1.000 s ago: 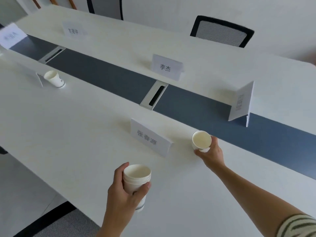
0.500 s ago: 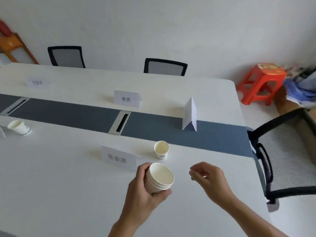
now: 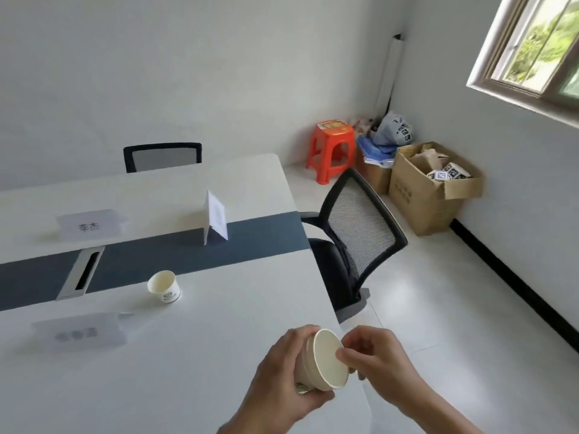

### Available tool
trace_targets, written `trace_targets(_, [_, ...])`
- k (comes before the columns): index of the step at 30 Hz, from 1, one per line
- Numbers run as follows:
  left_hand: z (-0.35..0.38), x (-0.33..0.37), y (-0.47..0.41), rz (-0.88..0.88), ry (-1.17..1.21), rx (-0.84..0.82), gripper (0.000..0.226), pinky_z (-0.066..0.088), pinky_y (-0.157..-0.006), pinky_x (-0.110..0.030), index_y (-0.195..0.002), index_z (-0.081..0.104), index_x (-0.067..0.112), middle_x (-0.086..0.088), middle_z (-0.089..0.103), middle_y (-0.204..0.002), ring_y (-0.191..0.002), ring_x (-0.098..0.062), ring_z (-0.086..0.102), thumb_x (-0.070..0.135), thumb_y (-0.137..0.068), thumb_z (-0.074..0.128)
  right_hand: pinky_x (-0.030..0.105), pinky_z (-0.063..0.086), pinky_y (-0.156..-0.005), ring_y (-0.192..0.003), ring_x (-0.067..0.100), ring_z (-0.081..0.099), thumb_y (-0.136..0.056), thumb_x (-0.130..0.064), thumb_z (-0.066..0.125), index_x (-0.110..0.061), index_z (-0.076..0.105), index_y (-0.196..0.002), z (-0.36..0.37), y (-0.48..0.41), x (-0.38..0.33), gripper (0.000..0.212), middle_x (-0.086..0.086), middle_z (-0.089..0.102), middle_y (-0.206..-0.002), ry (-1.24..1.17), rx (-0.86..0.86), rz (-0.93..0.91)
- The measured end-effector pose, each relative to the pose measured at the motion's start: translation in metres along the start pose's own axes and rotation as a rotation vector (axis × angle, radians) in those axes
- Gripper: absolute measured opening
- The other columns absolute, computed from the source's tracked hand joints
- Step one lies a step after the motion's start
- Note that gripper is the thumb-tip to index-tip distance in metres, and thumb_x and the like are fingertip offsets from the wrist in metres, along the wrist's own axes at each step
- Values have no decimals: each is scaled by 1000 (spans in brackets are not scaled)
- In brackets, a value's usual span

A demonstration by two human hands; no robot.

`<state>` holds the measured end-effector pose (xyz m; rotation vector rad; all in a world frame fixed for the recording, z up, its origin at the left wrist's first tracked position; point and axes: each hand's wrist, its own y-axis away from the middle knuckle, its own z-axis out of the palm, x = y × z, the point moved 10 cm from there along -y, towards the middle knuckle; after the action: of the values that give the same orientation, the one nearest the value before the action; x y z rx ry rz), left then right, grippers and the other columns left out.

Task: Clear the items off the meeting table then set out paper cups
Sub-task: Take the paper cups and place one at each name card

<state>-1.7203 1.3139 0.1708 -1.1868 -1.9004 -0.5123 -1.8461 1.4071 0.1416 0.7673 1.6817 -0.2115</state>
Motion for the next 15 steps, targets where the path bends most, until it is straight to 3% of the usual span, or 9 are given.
trace_targets(4, [78, 40, 0, 40, -9, -102, 71, 49, -88, -26, -119, 42, 52, 23, 54, -117, -106, -2, 55, 47, -59, 78, 27, 44, -48, -47, 15, 53, -75, -3, 66, -8, 66, -65, -78, 50, 51, 12, 0, 61, -54, -88, 134, 86])
trace_targets(10, [154, 83, -30, 52, 9, -195, 65, 49, -84, -23, -107, 41, 59, 24, 56, -108, -97, -1, 57, 43, -55, 77, 30, 45, -50, -54, 18, 53, -72, -11, 68, -13, 67, -63, -172, 84, 82, 9, 5, 59, -63, -333, 237, 105])
trace_targets(12, [174, 90, -51, 44, 26, -222, 62, 51, -82, -26, -109, 47, 52, 21, 57, -108, -98, -3, 57, 44, -56, 78, 31, 48, -54, -62, 17, 56, -73, -19, 74, -13, 72, -76, -194, 81, 90, 7, 6, 65, -72, -430, 207, 78])
trace_targets(15, [200, 96, -90, 32, 58, -234, 63, 51, -82, -29, -114, 54, 42, 19, 59, -108, -98, -2, 57, 44, -57, 78, 32, 53, -61, -79, 18, 65, -63, -25, 86, -22, 72, -106, -217, 69, 94, 45, 8, 73, -99, -443, 118, 19])
